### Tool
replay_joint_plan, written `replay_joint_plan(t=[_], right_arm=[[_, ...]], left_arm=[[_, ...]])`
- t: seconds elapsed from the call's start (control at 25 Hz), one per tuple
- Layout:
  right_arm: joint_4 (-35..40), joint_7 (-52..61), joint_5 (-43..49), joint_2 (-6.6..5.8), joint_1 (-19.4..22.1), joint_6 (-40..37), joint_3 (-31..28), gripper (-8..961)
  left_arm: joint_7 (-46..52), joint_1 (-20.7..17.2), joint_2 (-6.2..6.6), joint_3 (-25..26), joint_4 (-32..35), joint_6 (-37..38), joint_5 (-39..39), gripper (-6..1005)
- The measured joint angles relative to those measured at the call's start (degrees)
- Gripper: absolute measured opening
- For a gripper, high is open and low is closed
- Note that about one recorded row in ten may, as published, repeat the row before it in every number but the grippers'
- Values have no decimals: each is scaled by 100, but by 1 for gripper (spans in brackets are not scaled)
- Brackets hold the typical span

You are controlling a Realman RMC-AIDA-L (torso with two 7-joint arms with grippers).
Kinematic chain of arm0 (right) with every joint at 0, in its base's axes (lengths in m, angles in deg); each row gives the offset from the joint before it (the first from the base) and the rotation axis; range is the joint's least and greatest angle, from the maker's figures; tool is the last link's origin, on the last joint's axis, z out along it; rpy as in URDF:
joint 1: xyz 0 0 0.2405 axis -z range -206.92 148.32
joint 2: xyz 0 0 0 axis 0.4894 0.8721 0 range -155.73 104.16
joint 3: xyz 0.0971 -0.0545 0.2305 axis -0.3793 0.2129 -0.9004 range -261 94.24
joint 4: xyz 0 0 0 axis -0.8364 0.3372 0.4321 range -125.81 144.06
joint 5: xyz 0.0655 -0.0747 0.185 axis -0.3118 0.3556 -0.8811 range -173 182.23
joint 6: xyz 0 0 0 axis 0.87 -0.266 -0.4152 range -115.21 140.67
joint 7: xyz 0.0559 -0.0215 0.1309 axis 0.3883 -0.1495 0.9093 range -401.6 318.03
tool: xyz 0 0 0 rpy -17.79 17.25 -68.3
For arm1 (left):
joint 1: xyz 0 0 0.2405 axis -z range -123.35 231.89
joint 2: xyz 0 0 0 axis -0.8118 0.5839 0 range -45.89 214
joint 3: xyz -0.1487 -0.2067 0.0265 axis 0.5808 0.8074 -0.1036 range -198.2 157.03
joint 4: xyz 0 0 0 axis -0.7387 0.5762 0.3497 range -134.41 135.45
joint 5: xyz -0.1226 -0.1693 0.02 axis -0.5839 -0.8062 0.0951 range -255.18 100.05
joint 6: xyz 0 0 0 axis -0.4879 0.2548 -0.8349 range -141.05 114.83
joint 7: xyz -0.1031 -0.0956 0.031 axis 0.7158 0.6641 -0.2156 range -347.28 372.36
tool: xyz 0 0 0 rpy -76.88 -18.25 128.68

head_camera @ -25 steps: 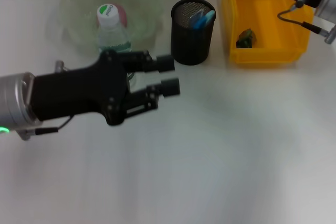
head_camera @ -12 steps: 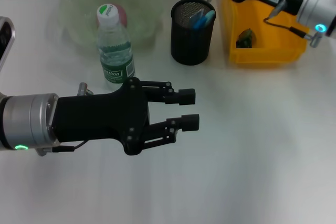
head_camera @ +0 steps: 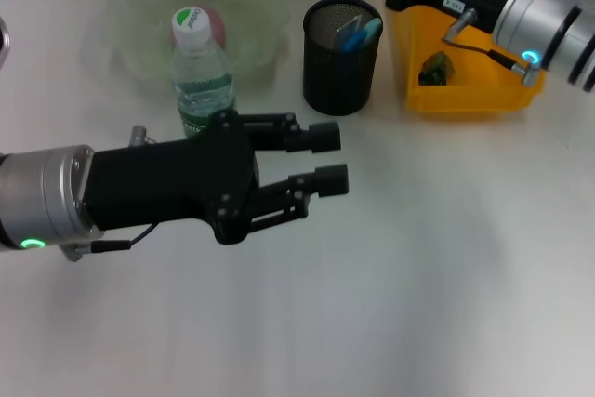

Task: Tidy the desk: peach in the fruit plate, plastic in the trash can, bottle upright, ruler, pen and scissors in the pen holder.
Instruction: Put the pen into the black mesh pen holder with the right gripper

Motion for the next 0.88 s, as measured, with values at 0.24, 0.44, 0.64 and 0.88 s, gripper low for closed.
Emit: replay_joint_plan(t=[0.24, 0.44, 0.64, 0.88], right_arm=[[-297, -326, -118, 3, -167, 173, 5, 172], [-549, -541, -120, 6, -336, 467, 6, 176], [-625, -579, -122, 6, -435, 650, 6, 179], [-768, -591, -125, 6, -602, 835, 22, 183]], left_arm=[[10, 11, -7, -41, 0, 4, -189, 406], [182, 46, -6, -66, 14, 6, -275, 407], [163, 50, -2, -65, 32, 7, -275, 407], [145, 56, 11, -41, 13, -1, -275, 407]])
